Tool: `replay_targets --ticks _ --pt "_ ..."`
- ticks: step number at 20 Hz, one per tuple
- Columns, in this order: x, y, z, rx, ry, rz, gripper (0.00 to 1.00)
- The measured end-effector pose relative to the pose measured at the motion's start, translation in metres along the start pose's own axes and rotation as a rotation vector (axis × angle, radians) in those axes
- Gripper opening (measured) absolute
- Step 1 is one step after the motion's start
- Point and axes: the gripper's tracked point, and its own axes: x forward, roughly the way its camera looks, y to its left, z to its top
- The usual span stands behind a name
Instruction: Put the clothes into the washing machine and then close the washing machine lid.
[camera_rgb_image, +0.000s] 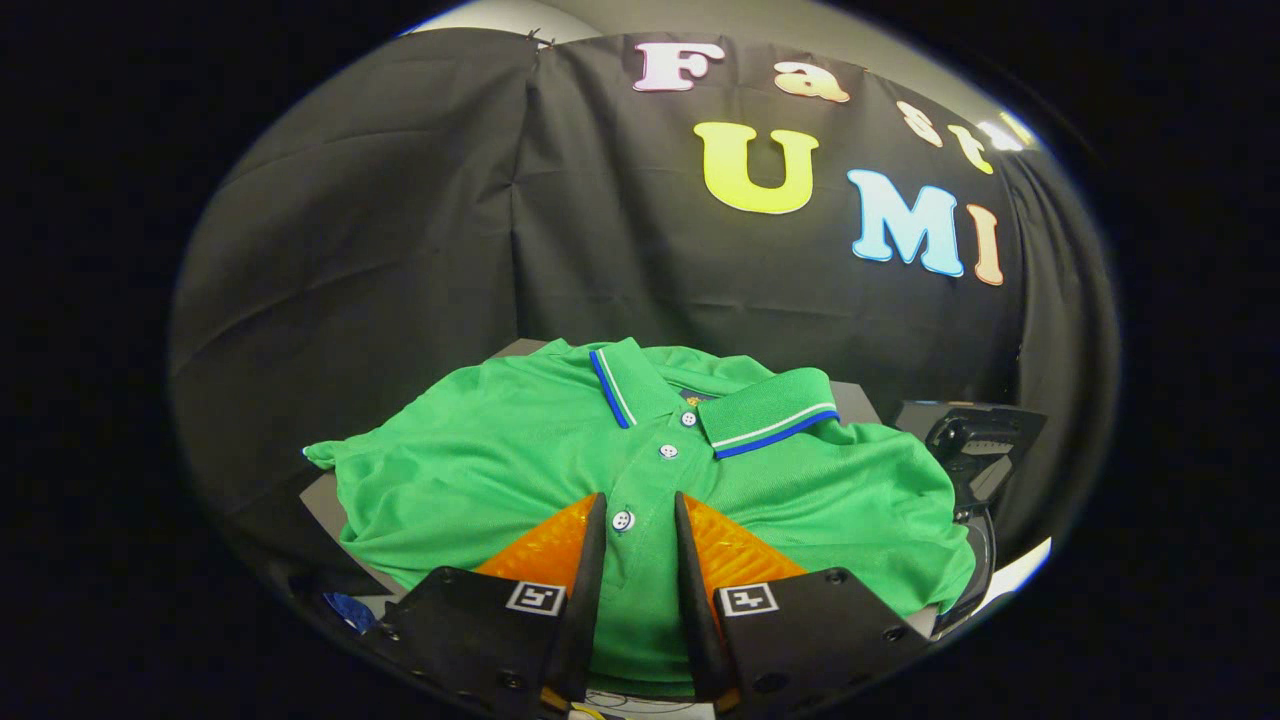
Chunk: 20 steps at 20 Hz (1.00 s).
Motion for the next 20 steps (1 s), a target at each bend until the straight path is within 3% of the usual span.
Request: replay_targets --ticks 2,3,4,9,20 --pt "-0.001 0.0 0.001 -0.017 0.001 0.007 0.18" --pt "-0.002 -0.005 0.003 -0.01 -0.008 0.007 0.18" --pt "0.001 -0.005 0.002 -0.006 -0.002 0.011 0.02" --pt "-0.01 -0.004 0.019 0.036 -0.043 0.036 0.02" --pt "-0.045 -0.016 0.074 -0.005 -0.182 0.026 0.02"
